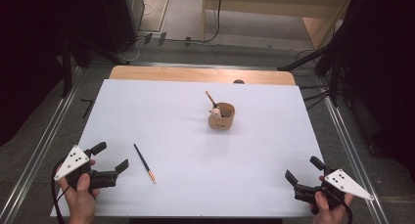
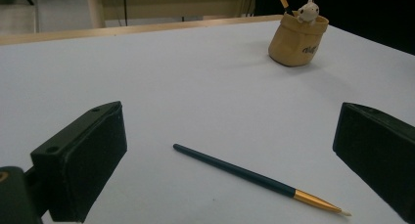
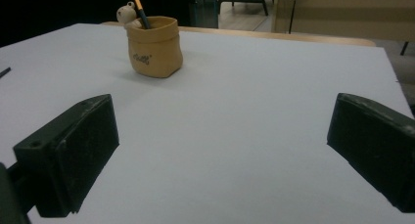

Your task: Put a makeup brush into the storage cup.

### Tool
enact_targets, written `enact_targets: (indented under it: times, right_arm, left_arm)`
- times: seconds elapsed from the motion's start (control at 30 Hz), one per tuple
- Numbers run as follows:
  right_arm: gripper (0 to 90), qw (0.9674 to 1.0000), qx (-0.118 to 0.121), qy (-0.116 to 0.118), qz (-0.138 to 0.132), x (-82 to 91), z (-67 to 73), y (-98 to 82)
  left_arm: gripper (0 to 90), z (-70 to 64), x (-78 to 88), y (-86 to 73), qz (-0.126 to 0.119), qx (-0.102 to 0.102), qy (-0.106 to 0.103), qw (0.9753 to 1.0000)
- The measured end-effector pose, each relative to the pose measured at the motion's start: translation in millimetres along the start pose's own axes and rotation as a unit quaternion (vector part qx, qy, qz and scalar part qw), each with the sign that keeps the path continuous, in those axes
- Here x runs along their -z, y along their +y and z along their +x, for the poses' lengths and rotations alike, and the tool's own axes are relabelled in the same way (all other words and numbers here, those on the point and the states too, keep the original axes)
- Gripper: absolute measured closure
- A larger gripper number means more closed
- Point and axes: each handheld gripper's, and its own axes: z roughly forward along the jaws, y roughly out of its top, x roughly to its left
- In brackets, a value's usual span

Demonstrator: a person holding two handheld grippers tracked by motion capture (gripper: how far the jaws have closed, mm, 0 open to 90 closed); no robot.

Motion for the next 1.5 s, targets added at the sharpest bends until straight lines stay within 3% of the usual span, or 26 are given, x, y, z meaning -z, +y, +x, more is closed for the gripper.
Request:
enact_targets:
  times: [0.57,1.5]
  right_arm:
    - [0.0,0.9998,-0.016,0.001,-0.008,5.3,-3.1,-0.9]
    - [0.0,0.9999,-0.003,0.013,-0.010,3.6,3.4,3.1]
  left_arm:
    - [0.3,-3.9,1.0,1.4,-0.001,0.000,-0.003,1.0000]
    - [0.3,-18.9,-7.4,14.5,0.003,-0.008,-0.014,0.9999]
